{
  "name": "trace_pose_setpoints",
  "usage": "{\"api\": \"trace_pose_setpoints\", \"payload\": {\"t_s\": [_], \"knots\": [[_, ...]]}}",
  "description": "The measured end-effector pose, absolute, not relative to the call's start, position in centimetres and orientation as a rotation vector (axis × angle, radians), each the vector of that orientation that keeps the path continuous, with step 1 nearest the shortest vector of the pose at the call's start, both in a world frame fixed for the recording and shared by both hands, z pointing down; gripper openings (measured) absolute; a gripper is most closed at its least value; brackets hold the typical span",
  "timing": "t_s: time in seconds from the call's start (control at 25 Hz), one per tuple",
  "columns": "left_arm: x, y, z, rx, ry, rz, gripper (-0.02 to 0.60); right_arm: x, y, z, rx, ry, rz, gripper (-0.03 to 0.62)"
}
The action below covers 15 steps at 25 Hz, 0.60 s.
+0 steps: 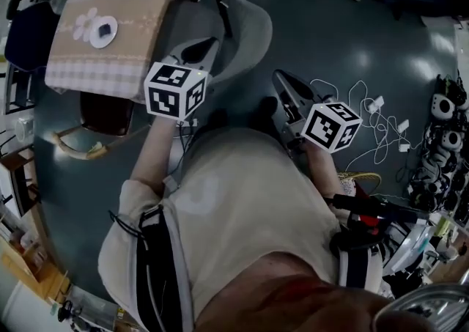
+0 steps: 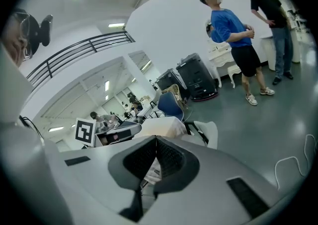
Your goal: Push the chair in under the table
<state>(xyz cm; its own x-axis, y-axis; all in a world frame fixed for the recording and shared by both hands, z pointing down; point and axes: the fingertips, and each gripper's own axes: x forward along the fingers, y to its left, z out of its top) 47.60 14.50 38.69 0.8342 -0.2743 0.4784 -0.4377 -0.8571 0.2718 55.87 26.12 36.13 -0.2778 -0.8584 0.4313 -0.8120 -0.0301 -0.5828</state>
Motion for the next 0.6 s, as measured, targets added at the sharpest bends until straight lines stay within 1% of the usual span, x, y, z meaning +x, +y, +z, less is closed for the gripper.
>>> {"api": "trace_pose_setpoints", "payload": {"t_s": [0.2,0.6], "knots": [[50.8,14.6,38.7,2.620,-0.599,0.631,0.008,59.7,25.6,36.3,-1.860,2.214,-1.171,0.012],[63.6,17.8,37.5,2.670,-0.563,0.716,0.008,70.9,27.5,36.8,-1.755,2.198,-1.206,0.012]]}}
